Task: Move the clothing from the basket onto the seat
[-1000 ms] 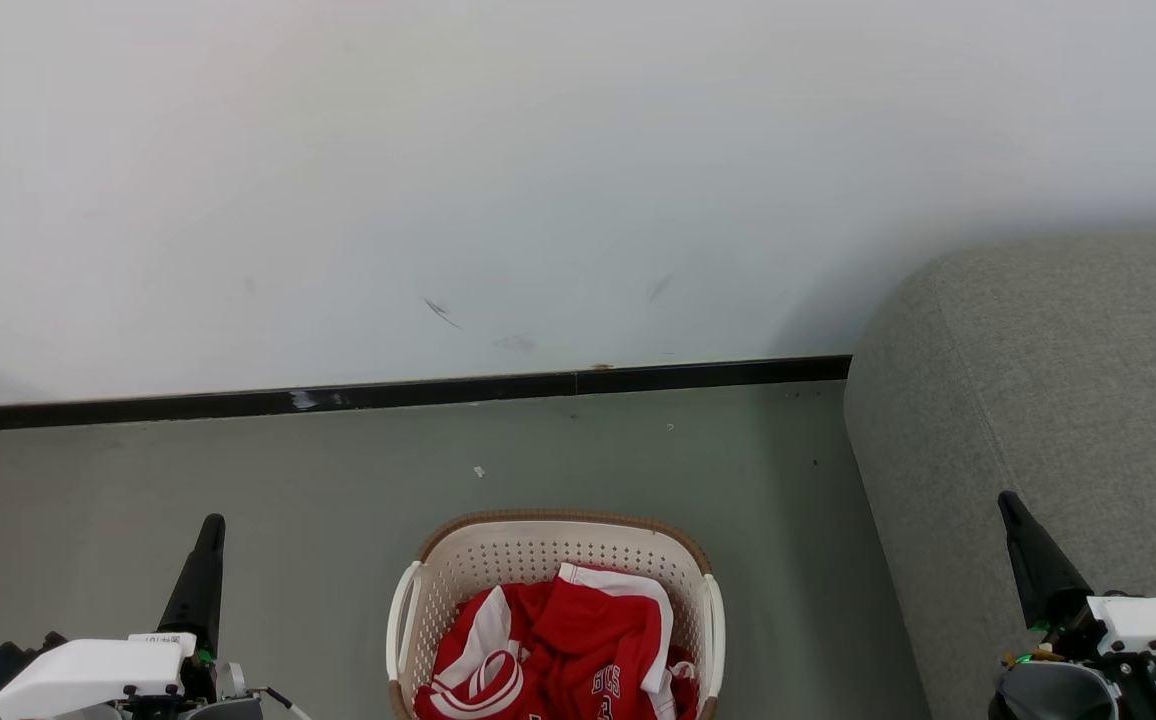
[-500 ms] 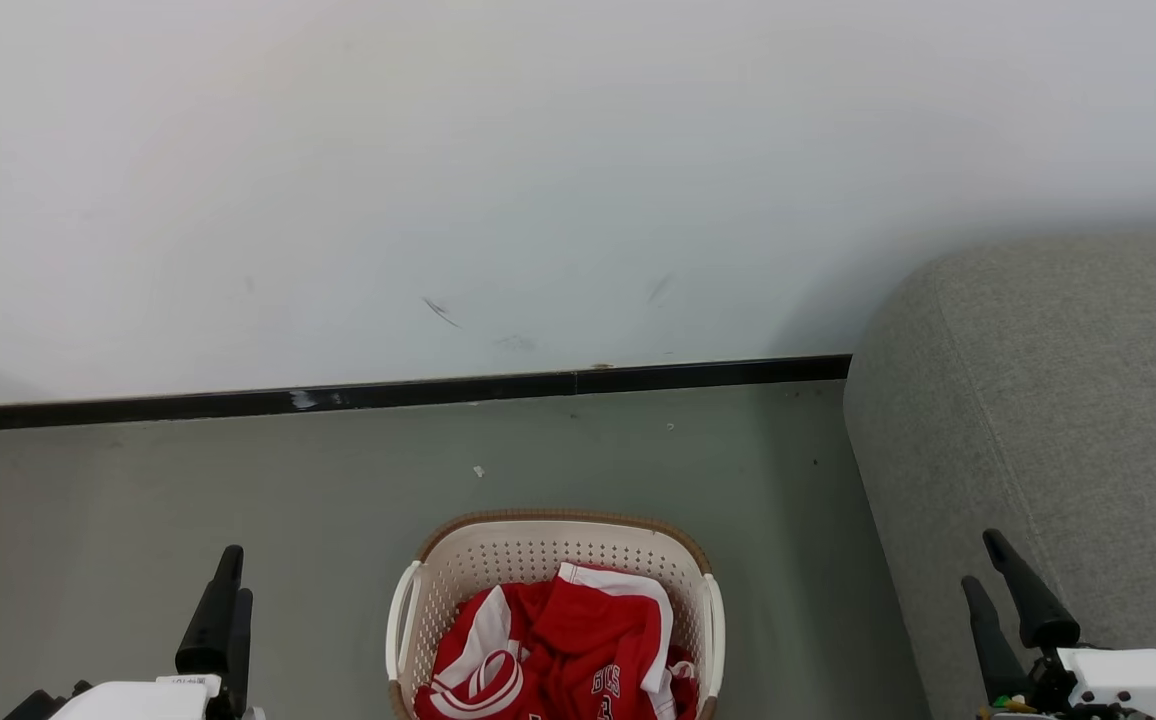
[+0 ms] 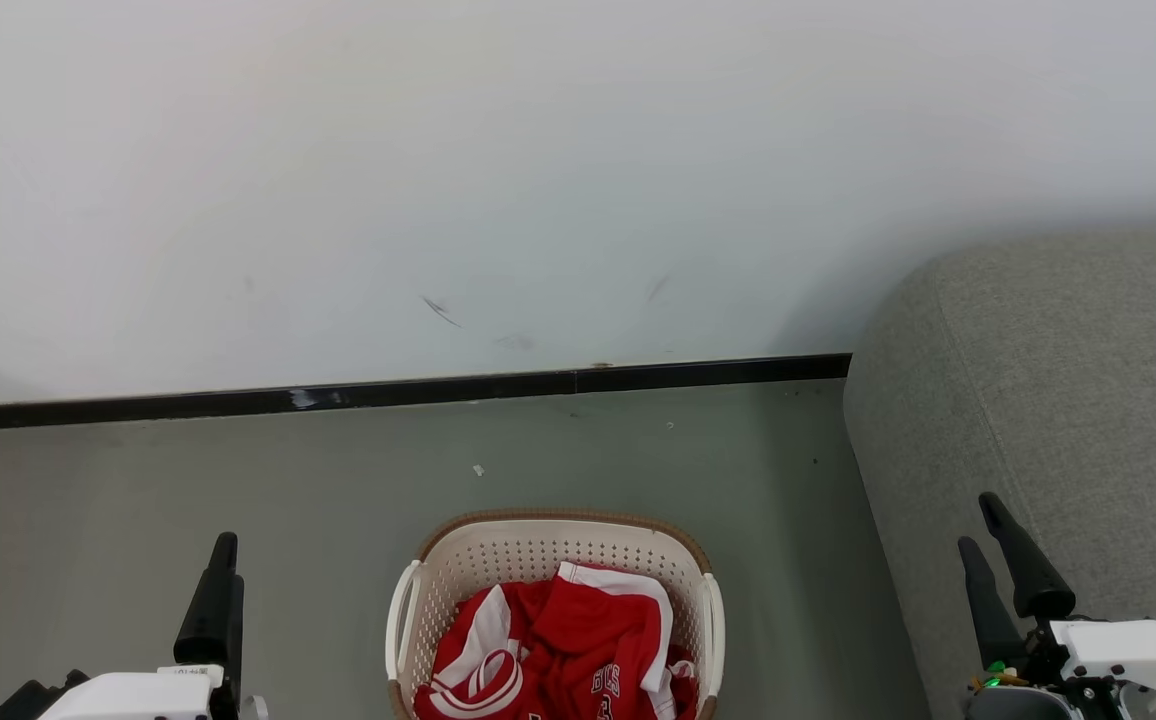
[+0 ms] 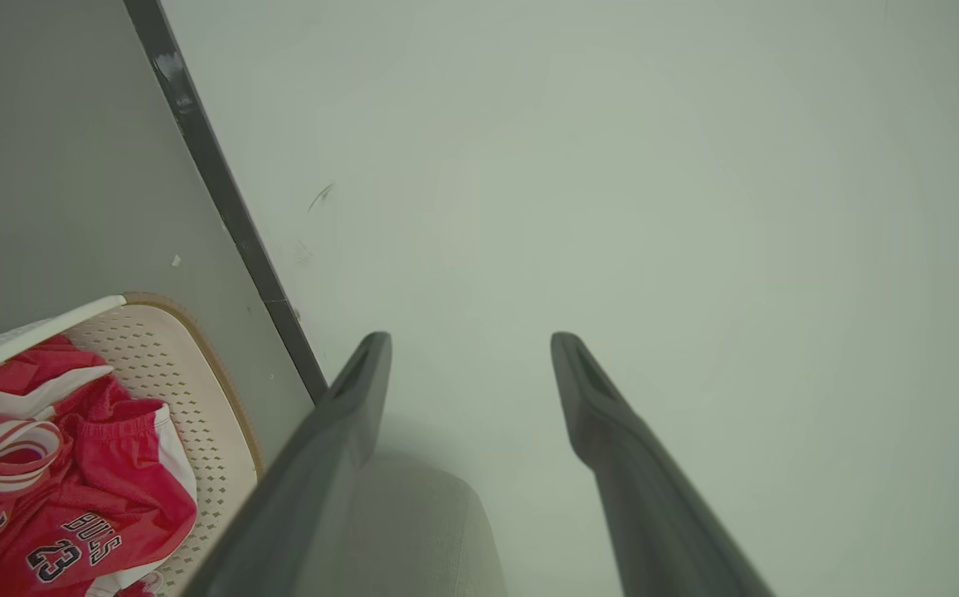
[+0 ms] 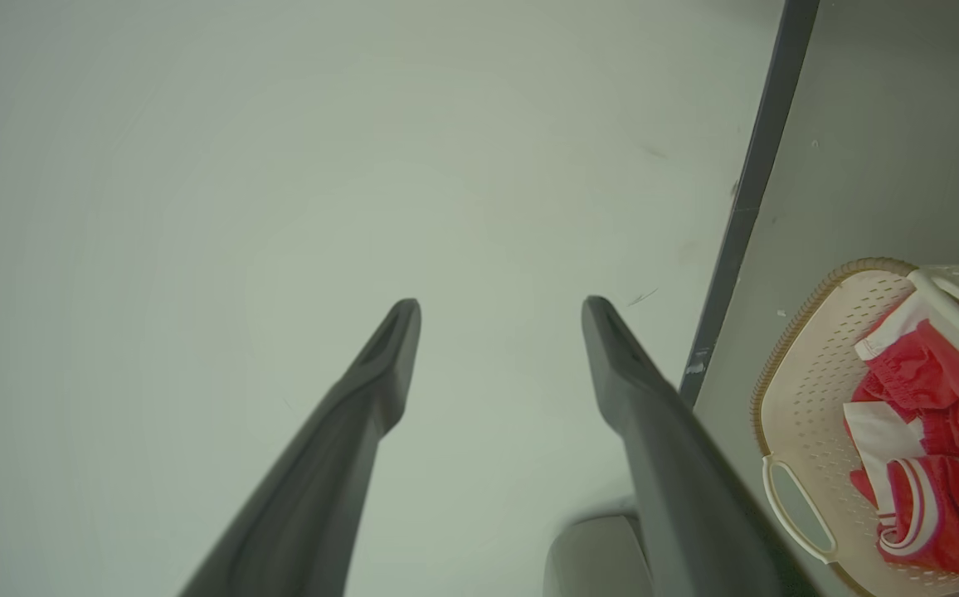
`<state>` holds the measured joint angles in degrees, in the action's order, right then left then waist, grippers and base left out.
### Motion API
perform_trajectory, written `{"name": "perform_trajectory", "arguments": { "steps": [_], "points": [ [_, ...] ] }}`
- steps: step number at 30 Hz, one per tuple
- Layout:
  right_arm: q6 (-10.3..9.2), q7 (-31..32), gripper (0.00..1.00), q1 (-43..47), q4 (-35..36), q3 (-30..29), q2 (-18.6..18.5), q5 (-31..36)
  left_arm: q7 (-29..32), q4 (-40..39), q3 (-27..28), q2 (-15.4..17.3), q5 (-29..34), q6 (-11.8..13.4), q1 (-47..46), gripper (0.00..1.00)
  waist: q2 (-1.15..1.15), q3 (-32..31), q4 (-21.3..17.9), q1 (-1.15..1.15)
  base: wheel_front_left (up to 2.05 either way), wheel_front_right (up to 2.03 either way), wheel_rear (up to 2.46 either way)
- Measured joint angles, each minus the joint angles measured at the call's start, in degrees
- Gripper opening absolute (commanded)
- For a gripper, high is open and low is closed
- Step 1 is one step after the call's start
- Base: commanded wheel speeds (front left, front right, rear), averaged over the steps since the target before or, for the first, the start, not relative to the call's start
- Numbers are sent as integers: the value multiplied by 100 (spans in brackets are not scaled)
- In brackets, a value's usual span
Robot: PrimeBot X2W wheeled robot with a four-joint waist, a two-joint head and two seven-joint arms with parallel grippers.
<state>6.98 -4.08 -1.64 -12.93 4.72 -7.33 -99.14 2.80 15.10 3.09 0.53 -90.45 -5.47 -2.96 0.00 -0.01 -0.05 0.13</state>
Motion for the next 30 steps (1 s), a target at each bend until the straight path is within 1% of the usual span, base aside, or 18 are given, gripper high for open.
{"name": "perform_trajectory", "arguments": {
  "steps": [5, 8, 14, 22, 30],
  "points": [
    [0, -49, 100, -12, 197, 18, 12, 124, -131, -55, -43, 13, 132, -7, -27, 100, 0, -7, 1, 18, 0, 0, 0],
    [0, -98, 100, -18, 316, 46, -25, 334, -190, -96, -88, 43, 257, -7, -47, 100, 0, -13, 2, 28, 0, 0, 0],
    [0, -168, 100, -121, 485, 132, -136, 783, -341, -142, -172, 154, 583, -23, -106, 100, 0, -23, 6, 37, 0, 0, 0],
    [0, -307, 100, -122, 632, 220, -337, 1567, -545, -204, -303, 359, 1281, -25, -115, 100, 0, -27, 10, 36, 0, 0, 0],
    [1, -388, 100, -128, 753, 324, -460, 2452, -699, -288, -482, 523, 2039, -73, -140, 100, 0, -13, 8, 17, 0, 0, 0]
  ]
}}
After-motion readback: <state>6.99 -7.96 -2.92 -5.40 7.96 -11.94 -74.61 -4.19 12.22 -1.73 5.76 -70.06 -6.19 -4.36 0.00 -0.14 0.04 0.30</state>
